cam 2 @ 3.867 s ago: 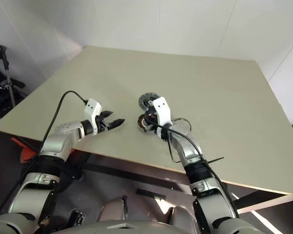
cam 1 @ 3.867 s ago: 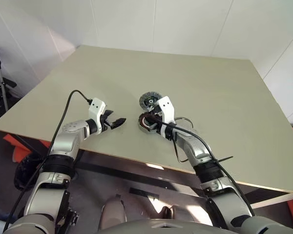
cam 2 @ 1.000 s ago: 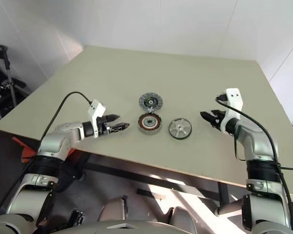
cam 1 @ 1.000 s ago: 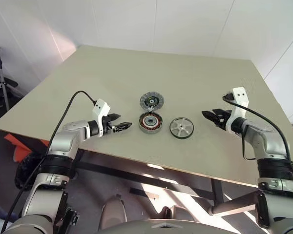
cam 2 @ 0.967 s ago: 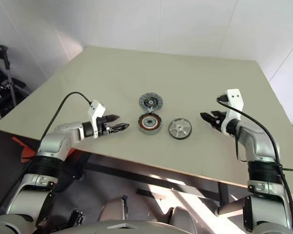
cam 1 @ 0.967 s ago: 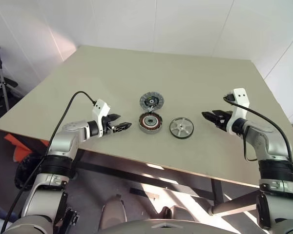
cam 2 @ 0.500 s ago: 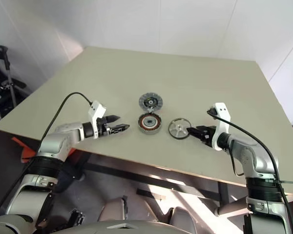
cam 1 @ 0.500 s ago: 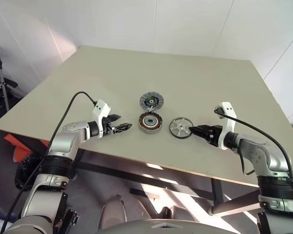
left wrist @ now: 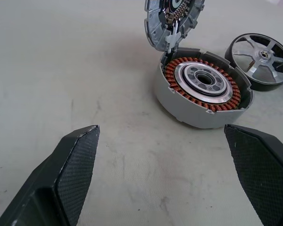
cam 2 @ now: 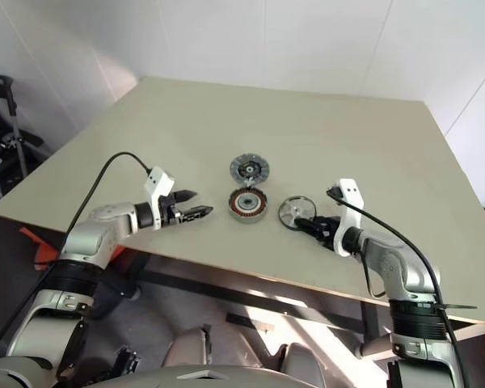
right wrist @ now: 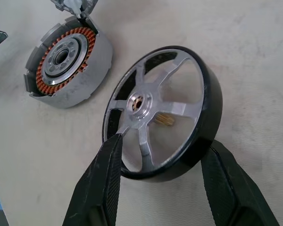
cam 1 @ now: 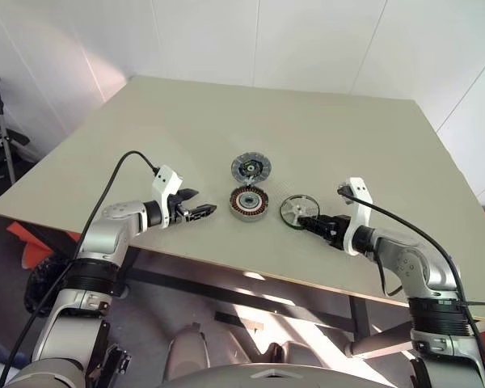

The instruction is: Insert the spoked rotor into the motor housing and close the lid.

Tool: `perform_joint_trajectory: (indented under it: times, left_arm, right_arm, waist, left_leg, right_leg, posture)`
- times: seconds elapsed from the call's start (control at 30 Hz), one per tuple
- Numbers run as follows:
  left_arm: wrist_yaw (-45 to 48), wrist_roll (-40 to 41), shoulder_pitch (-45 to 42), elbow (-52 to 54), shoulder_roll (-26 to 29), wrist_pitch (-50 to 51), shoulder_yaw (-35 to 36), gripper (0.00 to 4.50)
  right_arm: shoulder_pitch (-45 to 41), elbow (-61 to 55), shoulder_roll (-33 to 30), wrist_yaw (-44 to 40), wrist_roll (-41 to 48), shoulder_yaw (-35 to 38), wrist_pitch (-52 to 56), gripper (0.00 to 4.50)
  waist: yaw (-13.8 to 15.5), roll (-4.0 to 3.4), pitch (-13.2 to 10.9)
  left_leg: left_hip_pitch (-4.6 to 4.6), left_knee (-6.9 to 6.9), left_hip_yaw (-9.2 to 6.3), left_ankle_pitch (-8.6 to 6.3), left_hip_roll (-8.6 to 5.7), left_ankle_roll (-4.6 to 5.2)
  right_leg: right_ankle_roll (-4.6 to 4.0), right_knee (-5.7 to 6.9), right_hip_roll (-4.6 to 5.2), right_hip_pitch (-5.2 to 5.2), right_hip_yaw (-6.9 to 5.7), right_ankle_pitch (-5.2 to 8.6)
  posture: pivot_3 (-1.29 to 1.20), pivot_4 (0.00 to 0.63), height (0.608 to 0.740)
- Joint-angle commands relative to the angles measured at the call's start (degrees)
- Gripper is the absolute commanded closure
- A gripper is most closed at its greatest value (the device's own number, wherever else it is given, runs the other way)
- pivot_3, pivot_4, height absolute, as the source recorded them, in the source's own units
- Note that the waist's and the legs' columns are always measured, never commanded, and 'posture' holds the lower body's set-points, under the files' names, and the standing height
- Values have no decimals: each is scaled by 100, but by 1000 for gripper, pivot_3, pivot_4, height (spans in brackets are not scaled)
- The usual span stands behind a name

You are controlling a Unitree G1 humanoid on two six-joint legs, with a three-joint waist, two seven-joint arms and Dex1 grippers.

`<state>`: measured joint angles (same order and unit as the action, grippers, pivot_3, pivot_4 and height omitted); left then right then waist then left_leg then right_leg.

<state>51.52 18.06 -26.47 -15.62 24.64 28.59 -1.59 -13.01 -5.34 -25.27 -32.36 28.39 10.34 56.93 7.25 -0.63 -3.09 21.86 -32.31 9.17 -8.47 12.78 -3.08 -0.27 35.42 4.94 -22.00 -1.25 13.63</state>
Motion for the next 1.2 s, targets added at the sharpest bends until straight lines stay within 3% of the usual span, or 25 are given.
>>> perform_joint_trajectory:
  times: [0.03,0.17,0.2,0.47,0.63,0.8,1.2]
  left_arm:
    - [-38,-75,-82,23,47,-188,21,0]
    - [-51,-137,-131,-87,23,-270,-12,0]
    - [-54,-149,-136,-106,17,-288,-20,0]
    - [-66,-191,-118,-121,-1,-346,-22,0]
    - [-62,-195,-73,-72,16,-358,-24,0]
    - [-76,-204,-96,-91,6,-386,-37,0]
    - [-173,-168,-84,-40,13,-407,18,0]
  right_arm:
    - [-120,-360,60,79,205,52,71,2218]
    - [-196,-409,43,141,280,89,122,3512]
    - [-215,-412,39,165,301,108,128,3570]
    - [-350,-412,135,348,445,207,205,3570]
    - [-1002,-570,811,767,1811,1142,1406,3570]
    - [-1420,-706,1170,1254,2307,1324,2101,3570]
    - [-1553,-148,1578,1906,1997,876,2561,3570]
  waist:
    - [0,0,0]
    - [1,0,0]
    - [1,0,0]
    - [3,0,0]
    - [-24,-1,0]
    - [12,-3,1]
    - [24,-3,1]
  left_leg:
    - [0,0,0,0,0,0]
    - [0,1,0,1,0,-2]
    - [-1,1,0,1,0,-2]
    - [1,2,0,10,0,-17]
    - [0,3,0,12,-1,-21]
    - [-2,6,-1,16,1,-28]
    - [3,13,-2,25,-2,-43]
  right_leg:
    - [0,0,0,0,0,0]
    - [0,0,0,0,0,0]
    - [0,0,0,0,0,0]
    - [1,0,0,-1,0,0]
    - [0,5,-1,-8,4,0]
    - [0,15,-2,-10,2,0]
    - [2,12,1,-14,1,1]
  posture:
    - [0,0,740]
    - [0,0,740]
    - [0,0,740]
    - [0,0,740]
    - [0,0,740]
    - [0,0,740]
    - [0,0,740]
